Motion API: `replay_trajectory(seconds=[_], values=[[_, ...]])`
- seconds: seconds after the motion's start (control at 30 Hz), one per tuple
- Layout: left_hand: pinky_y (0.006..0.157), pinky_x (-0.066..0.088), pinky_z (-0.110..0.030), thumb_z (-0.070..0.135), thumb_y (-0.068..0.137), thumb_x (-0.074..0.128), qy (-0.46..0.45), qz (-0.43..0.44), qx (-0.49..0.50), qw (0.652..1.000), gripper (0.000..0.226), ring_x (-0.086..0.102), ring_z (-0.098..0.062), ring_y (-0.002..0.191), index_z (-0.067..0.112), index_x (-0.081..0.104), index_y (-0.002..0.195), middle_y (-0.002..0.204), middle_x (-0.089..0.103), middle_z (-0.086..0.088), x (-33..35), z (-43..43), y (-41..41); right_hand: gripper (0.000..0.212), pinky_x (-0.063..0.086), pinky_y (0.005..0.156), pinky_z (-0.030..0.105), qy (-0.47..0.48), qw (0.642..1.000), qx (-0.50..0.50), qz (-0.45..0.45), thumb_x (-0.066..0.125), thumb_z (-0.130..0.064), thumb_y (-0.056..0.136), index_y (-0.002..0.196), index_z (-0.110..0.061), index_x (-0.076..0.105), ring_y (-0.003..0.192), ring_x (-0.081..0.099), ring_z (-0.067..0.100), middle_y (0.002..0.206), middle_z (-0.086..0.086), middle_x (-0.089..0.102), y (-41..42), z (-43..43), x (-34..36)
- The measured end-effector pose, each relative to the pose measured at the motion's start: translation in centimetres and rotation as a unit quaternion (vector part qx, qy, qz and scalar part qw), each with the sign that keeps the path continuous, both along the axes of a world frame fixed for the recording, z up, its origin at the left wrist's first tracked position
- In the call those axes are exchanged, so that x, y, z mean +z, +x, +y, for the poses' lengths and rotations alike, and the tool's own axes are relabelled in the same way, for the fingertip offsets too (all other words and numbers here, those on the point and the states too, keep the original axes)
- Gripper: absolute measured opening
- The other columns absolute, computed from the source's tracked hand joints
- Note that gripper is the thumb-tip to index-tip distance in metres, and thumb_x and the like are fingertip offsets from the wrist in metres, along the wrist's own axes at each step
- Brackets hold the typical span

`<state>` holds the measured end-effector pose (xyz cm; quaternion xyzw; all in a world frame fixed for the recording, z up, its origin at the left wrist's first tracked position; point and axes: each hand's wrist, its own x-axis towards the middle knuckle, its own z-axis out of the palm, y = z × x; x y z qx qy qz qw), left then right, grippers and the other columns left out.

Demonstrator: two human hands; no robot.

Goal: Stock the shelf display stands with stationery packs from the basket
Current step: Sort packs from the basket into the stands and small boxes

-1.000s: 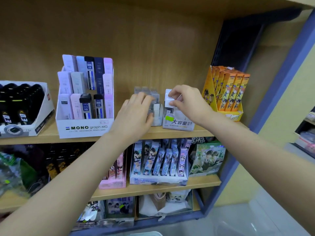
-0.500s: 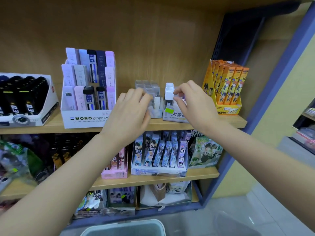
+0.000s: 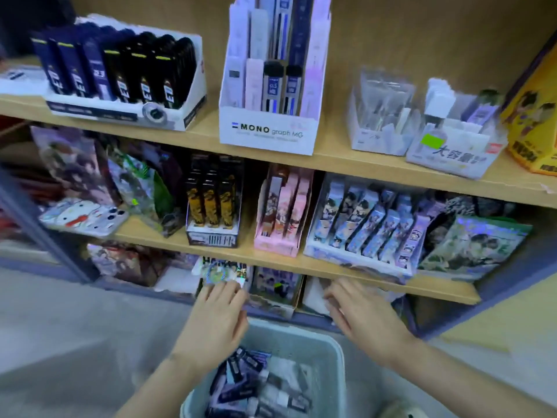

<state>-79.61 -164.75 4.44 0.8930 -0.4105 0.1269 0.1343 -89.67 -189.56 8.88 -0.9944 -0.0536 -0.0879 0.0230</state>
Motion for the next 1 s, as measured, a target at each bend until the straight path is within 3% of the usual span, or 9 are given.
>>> replay_trajectory(seconds=[0.13,0.23,0.33,0.4,0.53,0.63,0.8,0.9,1.0], values=[[0.065,0.04,-0.029,0.03,0.075,0.051,0.046,0.098,0.08,0.991,0.023,0.05,-0.018,0.076,0.02,0.049,0.095,0.082,0.055,0.001,-6.3,2.7,-0.3,0.022,0.045,0.077,0.024,0.073,0.983,0.025,0.168,0.047,-0.021,0.09,0.109,-0.018,0.059,0.097,0.06,0.018,0.106,-0.001,0.056,0.3,2.7,-8.1],[0.068,0.054,-0.032,0.029,0.082,0.045,0.062,0.224,0.141,0.962,0.039,0.065,-0.028,0.086,0.009,0.055,0.115,0.101,0.062,-0.008,-10.6,4.3,-1.0,0.036,0.039,0.091,0.032,0.114,0.946,0.02,0.302,0.039,-0.024,0.1,0.135,-0.016,0.041,0.116,0.05,0.023,0.132,0.001,0.041,0.0,4.9,-14.3],[0.096,0.041,-0.036,0.024,0.099,0.04,0.041,0.327,0.21,0.92,0.048,0.049,-0.031,0.123,0.008,0.032,0.144,0.142,0.039,-0.01,-13.0,5.2,-2.1,0.044,0.032,0.104,0.033,0.149,0.919,-0.005,0.365,0.04,-0.026,0.099,0.142,-0.017,0.032,0.125,0.044,0.023,0.14,0.003,0.037,-0.4,7.0,-20.2],[0.097,0.036,-0.033,0.029,0.102,0.034,0.014,0.368,0.229,0.901,0.049,0.046,-0.026,0.124,0.015,0.023,0.147,0.144,0.034,-0.004,-14.2,5.4,-2.9,0.049,0.025,0.11,0.029,0.185,0.899,-0.027,0.397,0.043,-0.027,0.099,0.144,-0.015,0.028,0.13,0.038,0.02,0.143,0.003,0.035,-0.3,8.2,-22.9],[0.077,0.038,-0.024,0.028,0.102,0.033,-0.083,0.443,0.262,0.853,0.039,0.052,-0.015,0.095,0.019,0.028,0.139,0.124,0.044,-0.003,-15.6,5.1,-3.6,0.065,0.022,0.114,0.027,0.244,0.879,-0.091,0.4,0.049,-0.03,0.098,0.15,-0.011,0.015,0.14,0.027,0.021,0.155,0.006,0.022,1.6,10.1,-26.3],[0.075,0.033,-0.017,0.028,0.102,0.032,-0.112,0.447,0.27,0.845,0.038,0.049,-0.011,0.096,0.016,0.032,0.139,0.123,0.043,-0.001,-15.8,4.9,-3.8,0.073,0.018,0.116,0.029,0.251,0.877,-0.116,0.394,0.048,-0.04,0.097,0.151,-0.01,0.011,0.143,0.019,0.021,0.157,0.006,0.017,3.0,11.2,-28.1],[0.074,0.034,-0.015,0.031,0.101,0.031,-0.124,0.438,0.269,0.849,0.041,0.049,-0.009,0.097,0.018,0.032,0.14,0.122,0.044,0.001,-15.8,4.6,-3.9,0.075,0.028,0.111,0.033,0.229,0.892,-0.136,0.365,0.041,-0.058,0.092,0.145,-0.008,0.025,0.132,0.031,0.023,0.141,0.009,0.033,4.6,13.6,-29.3],[0.076,0.037,-0.018,0.031,0.102,0.032,-0.13,0.442,0.273,0.844,0.039,0.049,-0.01,0.099,0.02,0.031,0.14,0.122,0.044,0.003,-15.9,4.6,-4.0,0.075,0.029,0.11,0.034,0.241,0.877,-0.171,0.378,0.049,-0.056,0.09,0.14,-0.003,0.032,0.129,0.036,0.025,0.136,0.013,0.038,5.7,14.7,-29.6],[0.075,0.036,-0.019,0.031,0.102,0.032,-0.13,0.441,0.272,0.846,0.039,0.049,-0.011,0.097,0.02,0.032,0.14,0.121,0.044,0.003,-15.9,4.6,-4.0,0.063,0.036,0.104,0.036,0.315,0.838,-0.216,0.391,0.061,-0.037,0.09,0.134,-0.001,0.036,0.125,0.043,0.029,0.134,0.016,0.045,6.4,15.4,-30.0]])
